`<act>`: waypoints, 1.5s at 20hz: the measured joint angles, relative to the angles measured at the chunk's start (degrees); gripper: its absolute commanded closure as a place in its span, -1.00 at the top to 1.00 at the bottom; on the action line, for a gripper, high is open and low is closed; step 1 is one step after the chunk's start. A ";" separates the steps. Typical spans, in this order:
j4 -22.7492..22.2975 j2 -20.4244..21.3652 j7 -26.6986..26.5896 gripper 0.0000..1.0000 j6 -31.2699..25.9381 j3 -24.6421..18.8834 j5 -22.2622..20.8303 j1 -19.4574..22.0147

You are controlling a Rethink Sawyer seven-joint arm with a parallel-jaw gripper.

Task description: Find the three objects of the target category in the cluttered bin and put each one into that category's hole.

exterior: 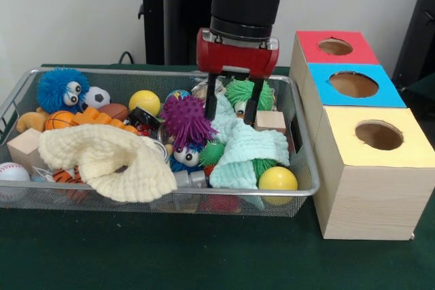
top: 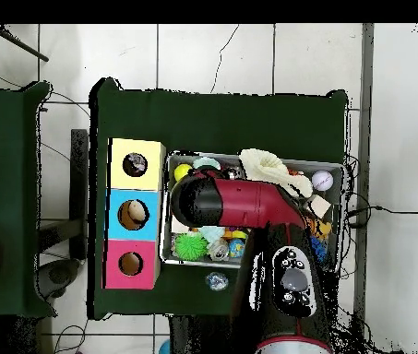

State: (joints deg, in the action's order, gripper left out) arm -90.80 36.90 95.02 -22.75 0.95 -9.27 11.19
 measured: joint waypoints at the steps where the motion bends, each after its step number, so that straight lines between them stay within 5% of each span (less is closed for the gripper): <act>1: -0.28 -0.11 0.00 1.00 0.25 -0.40 -0.01 0.22; 13: -0.74 -3.11 0.00 1.00 2.98 -3.49 -0.09 1.23; 30: -0.69 -10.76 0.00 1.00 13.47 -3.13 -6.81 0.91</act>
State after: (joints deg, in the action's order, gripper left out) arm -91.49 26.14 95.02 -9.28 -2.18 -16.08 12.10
